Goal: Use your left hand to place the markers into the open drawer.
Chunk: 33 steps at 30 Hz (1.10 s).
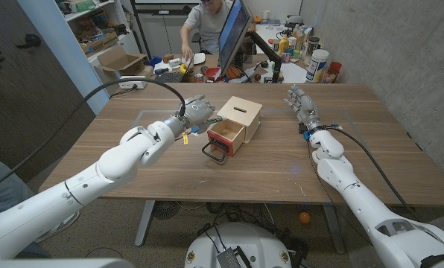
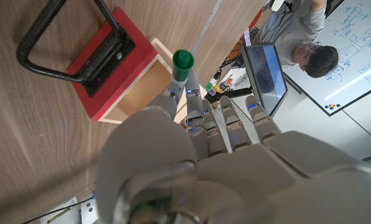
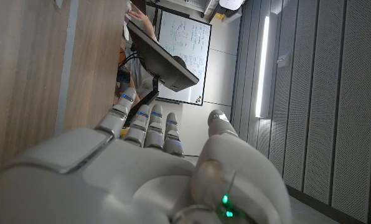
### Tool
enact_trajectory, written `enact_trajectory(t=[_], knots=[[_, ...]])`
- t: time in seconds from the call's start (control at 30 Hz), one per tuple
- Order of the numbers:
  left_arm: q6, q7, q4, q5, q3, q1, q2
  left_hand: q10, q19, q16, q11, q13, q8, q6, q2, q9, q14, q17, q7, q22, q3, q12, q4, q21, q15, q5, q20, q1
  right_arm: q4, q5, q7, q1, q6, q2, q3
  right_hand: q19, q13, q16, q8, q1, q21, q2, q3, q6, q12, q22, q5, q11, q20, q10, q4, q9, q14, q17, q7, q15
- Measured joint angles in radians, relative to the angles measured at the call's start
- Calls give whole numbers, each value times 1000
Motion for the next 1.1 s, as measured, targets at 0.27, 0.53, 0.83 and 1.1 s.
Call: enact_trajectory(t=[0.27,0.53,0.83,1.1], knots=[[5,0,4,-2,7,5,-1,0,0,0,0,0,0,0,0,0,0,0,0,0,-3,0,3,0,0,-3,0,0,0,0,2,1,-1,1,-1,0,0,0,0,-5,0,-5,0,0,0,0,0,0,0,0,0,0,0,0,0,0],[-27,36,27,56,30,-11,1,0,0,0,0,0,-1,9,0,0,0,0,-9,0,-8,0,0,0,0,3,0,0,-11,1,-4,-7,-3,2,0,0,0,0,0,-5,0,-5,0,0,0,0,0,0,0,0,0,0,0,0,0,0],[-57,50,43,85,46,-31,8,4,0,0,-3,0,-4,9,0,-1,-5,0,-9,0,-8,0,0,0,-5,3,0,0,-14,5,-6,-12,-3,2,3,0,0,0,0,-5,0,-5,0,0,0,0,0,0,0,0,0,0,0,0,0,0],[-94,53,50,104,53,-47,18,4,0,0,-3,0,-3,10,0,-6,0,0,-10,0,-9,0,1,0,-10,3,0,0,-15,8,-3,-15,-1,2,4,0,0,0,0,-5,0,-5,0,0,0,0,0,0,0,0,0,0,0,0,0,0]])
